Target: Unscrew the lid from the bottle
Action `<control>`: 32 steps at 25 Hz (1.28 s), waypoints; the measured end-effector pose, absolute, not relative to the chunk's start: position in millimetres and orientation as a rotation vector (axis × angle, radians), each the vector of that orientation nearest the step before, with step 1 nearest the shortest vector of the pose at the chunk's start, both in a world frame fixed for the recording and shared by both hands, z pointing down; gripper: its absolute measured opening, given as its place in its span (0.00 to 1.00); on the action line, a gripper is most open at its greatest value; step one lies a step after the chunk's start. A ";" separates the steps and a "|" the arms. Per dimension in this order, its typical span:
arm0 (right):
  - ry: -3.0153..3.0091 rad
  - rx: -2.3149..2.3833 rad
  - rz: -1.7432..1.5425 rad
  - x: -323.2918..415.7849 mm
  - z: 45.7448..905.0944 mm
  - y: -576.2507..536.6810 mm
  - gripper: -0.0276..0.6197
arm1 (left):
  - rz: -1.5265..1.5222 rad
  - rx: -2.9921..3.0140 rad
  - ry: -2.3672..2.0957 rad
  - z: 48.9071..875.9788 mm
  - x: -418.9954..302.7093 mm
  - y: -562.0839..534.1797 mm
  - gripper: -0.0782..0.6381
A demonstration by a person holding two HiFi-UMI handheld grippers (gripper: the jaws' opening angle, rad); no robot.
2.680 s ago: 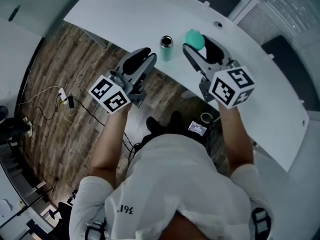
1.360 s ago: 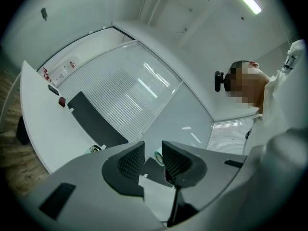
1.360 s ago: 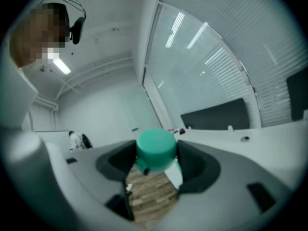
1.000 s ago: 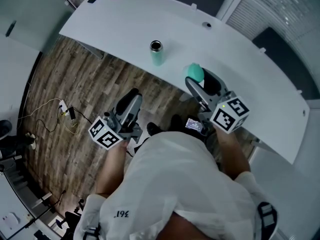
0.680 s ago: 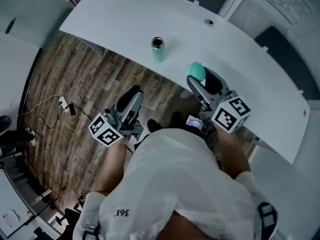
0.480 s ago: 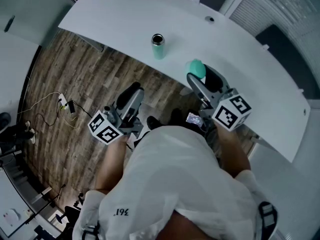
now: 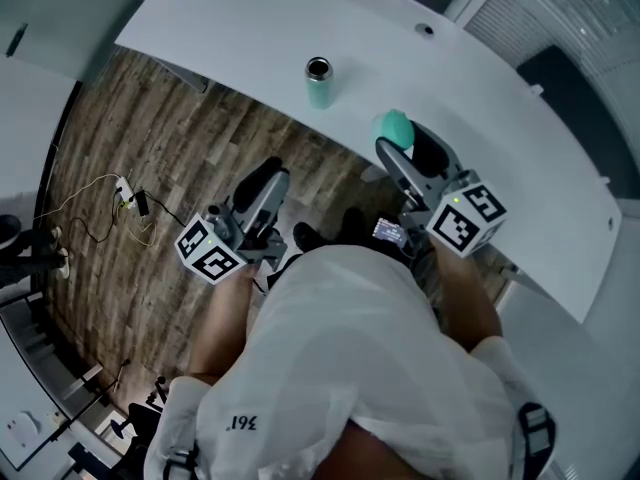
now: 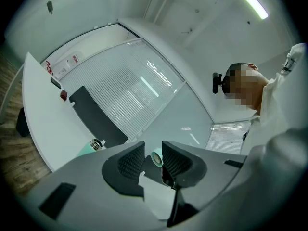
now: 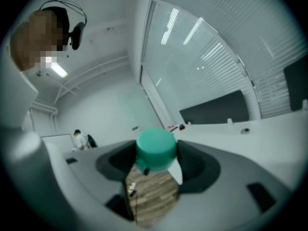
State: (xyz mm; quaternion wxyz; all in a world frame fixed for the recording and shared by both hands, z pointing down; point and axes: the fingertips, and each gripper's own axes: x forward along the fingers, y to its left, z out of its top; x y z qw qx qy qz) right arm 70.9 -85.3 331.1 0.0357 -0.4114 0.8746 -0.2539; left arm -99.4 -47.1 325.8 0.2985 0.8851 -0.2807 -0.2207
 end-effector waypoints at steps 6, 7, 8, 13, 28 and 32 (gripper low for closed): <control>2.707 -1.267 -0.769 64.9 332.2 -87.0 0.48 | -0.579 2.343 -0.742 328.6 -101.3 -48.3 0.29; 2.709 -1.270 -0.769 64.7 332.0 -86.8 0.48 | -0.578 2.342 -0.741 328.6 -101.2 -48.3 0.29; 2.711 -1.272 -0.768 64.6 331.6 -86.6 0.48 | -0.577 2.341 -0.740 328.3 -101.1 -48.3 0.29; 2.713 -1.274 -0.771 63.7 328.9 -87.7 0.48 | -0.575 2.341 -0.737 325.7 -101.1 -49.6 0.29; 2.673 -1.279 -0.781 67.9 324.3 -90.8 0.48 | -0.556 2.344 -0.721 327.8 -98.0 -47.3 0.29; 2.676 -1.274 -0.774 67.3 323.5 -88.4 0.48 | -0.557 2.349 -0.717 327.6 -96.4 -44.4 0.29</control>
